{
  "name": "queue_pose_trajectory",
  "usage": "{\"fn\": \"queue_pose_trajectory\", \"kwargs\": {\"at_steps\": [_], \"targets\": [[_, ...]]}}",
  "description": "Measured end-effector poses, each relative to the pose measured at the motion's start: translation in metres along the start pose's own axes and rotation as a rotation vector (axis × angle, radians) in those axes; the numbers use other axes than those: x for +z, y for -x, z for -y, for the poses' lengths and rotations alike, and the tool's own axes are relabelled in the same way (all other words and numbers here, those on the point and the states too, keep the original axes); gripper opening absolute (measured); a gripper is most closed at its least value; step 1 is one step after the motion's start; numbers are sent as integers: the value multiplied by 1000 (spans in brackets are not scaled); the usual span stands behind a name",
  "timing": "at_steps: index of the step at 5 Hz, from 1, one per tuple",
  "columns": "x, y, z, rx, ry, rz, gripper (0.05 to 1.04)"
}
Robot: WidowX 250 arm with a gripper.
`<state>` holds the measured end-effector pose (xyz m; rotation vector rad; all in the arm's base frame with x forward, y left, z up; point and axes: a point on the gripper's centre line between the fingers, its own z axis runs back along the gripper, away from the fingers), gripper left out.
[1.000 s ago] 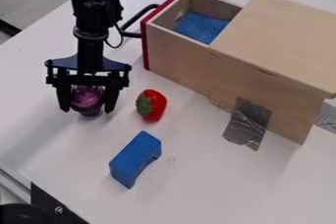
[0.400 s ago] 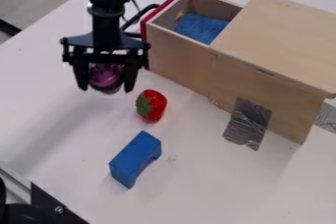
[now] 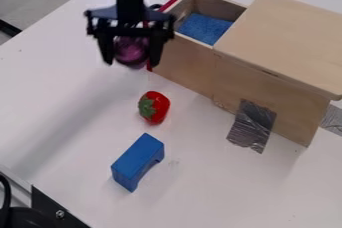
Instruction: Pick the violet object and put it in the drawer
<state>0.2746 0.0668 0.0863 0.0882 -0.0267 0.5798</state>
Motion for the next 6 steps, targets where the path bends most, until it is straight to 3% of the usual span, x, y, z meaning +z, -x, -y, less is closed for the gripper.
{"fn": "queue_pose_trajectory", "kwargs": {"at_steps": [2, 3, 4, 5, 6], "targets": [[31, -42, 47, -86, 40, 48, 841], [27, -61, 80, -163, 33, 6, 561], [14, -79, 104, -216, 0, -59, 359], [10, -82, 112, -244, -22, -105, 648], [-2, -65, 102, -262, -27, -142, 933]]}}
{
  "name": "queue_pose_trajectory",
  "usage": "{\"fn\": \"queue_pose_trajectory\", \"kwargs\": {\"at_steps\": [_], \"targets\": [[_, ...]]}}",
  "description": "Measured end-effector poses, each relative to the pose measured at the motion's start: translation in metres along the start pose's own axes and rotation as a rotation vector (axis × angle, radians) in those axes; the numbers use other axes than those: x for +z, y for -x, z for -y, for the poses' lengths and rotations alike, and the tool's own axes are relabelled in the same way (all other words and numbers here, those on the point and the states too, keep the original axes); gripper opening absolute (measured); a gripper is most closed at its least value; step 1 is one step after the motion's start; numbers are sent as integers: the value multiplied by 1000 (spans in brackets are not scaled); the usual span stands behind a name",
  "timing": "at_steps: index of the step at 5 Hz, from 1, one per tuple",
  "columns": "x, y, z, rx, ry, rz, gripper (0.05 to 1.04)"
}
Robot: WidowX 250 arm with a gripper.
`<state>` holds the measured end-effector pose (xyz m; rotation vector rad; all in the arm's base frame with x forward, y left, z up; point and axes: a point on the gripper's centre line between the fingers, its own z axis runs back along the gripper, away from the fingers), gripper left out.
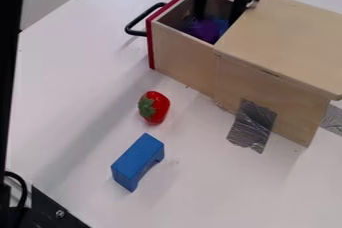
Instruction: Pick the violet object and put it in the drawer
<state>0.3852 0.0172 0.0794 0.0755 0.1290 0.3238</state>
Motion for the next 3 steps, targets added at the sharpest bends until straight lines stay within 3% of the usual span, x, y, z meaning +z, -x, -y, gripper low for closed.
{"fn": "queue_pose_trajectory", "kwargs": {"at_steps": [1, 2, 3], "targets": [[10, 26, -12, -20, -7, 28, 998], [15, 49, -23, -31, -26, 60, 998], [24, 68, -31, -52, -16, 115, 998]]}}
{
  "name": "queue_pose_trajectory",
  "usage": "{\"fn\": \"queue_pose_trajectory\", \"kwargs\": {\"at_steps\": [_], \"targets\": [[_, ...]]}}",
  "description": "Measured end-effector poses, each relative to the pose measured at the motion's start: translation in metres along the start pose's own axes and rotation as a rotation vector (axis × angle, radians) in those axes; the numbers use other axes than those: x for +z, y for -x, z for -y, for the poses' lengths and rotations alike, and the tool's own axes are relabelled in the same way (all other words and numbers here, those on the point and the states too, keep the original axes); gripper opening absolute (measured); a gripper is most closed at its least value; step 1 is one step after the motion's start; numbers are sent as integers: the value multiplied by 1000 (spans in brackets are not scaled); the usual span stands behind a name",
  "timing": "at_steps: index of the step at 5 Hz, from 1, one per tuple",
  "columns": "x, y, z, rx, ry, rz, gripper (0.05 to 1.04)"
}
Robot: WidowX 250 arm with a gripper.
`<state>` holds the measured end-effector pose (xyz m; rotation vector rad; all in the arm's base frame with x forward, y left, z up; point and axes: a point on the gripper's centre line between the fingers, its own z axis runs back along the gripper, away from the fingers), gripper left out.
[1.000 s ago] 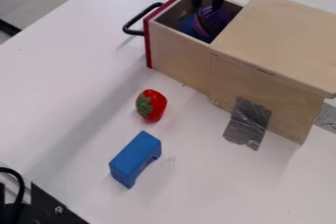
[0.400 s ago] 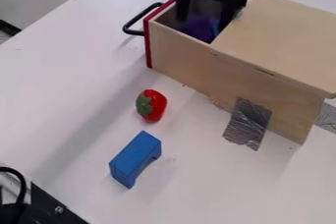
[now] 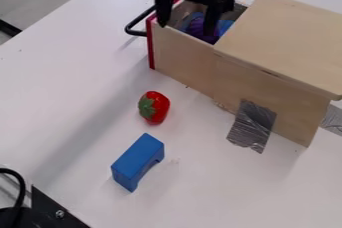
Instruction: Pick the violet object and put it in the drawer
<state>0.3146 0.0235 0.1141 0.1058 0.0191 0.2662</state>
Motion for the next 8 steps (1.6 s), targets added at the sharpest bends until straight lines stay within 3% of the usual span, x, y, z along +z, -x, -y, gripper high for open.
{"fn": "queue_pose_trajectory", "kwargs": {"at_steps": [1, 2, 4, 8], "targets": [[0, 21, -12, -1, -15, 24, 998], [-8, 29, -22, 16, -19, -6, 998], [-14, 36, -48, 103, 47, -78, 998], [-14, 36, -51, 109, 52, -83, 998]]}}
